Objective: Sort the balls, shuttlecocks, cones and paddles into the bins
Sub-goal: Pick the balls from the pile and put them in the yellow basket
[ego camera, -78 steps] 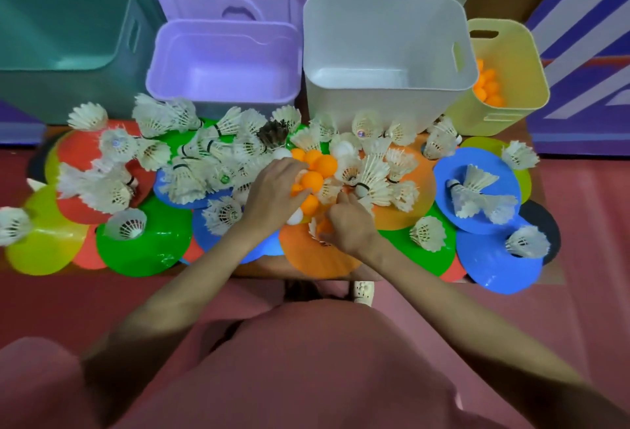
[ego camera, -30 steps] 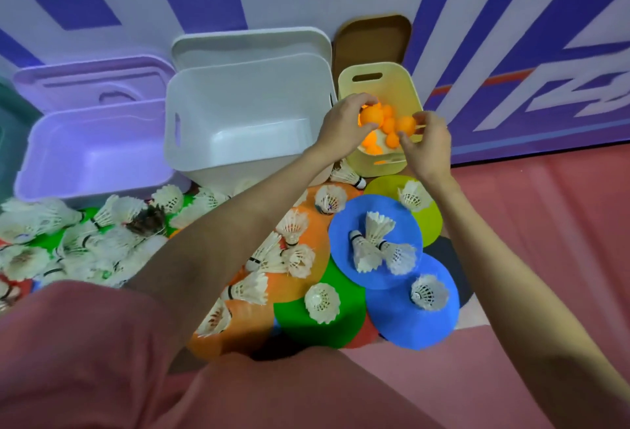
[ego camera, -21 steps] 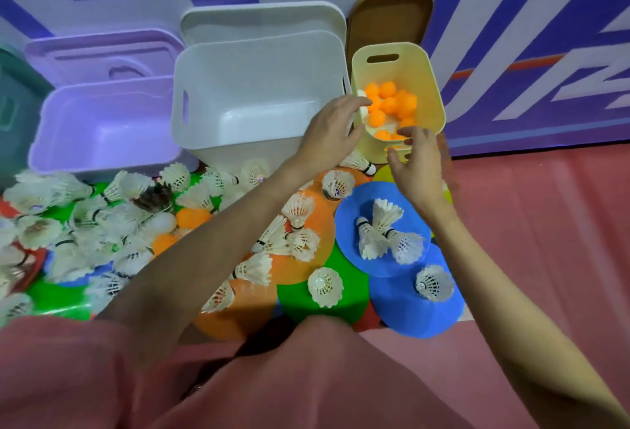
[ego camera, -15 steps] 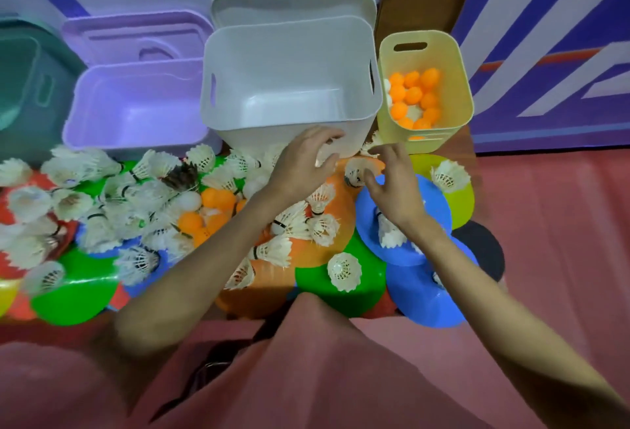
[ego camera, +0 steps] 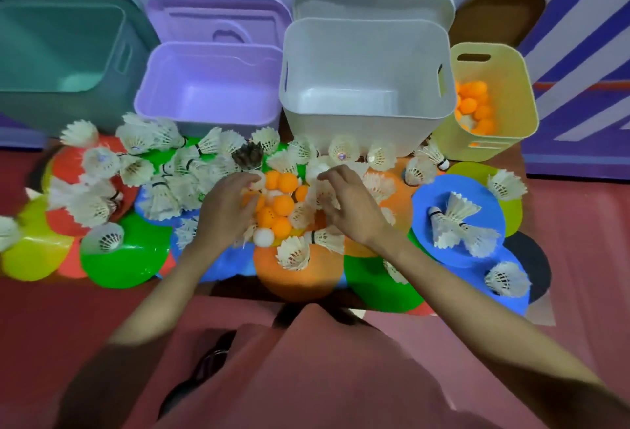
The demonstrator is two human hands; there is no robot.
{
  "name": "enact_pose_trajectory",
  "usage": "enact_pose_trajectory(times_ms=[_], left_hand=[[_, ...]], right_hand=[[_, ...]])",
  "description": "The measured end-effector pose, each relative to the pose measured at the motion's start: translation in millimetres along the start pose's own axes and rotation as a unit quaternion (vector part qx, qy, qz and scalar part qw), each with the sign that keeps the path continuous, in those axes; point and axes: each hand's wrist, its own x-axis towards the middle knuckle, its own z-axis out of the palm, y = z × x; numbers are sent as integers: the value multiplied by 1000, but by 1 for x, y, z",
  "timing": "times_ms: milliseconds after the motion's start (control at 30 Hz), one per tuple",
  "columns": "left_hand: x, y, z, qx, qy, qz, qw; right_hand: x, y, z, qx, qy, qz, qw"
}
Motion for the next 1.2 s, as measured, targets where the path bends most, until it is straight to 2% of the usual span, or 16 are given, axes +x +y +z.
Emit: enact_pose_trajectory(times_ms=[100,167,400,533,700,833,933,1033,1133,1200], left_hand=[[4,-8,-4,-8,27,-67,997],[11,-9,-1,-8,26,-80,996],[32,-6,9,41,7,-62,997],[36,-8,11,90,-13,-42,995],[37,-11,11,102,-13,-23,994],[37,-8,6,86,14,-11,996],[37,3,4,46,32,18,998],[45,24,13,-12,23,57,998],[57,57,34,-38,9,98,994],[66,86,51,-62,-9,119,991]], right_hand=[[18,-19,14,-64,3,4,998],[31,-29,23,-98,-8,33,995],[63,-45,46,-186,-31,136,973],[71,-49,51,-186,-26,157,969],[75,-48,52,-165,-21,173,971],[71,-44,39,-130,28,184,974],[55,-27,20,-83,104,189,973],[33,4,-2,-1,187,187,965],[11,42,-29,78,229,196,950],[-3,69,-47,93,253,227,936]])
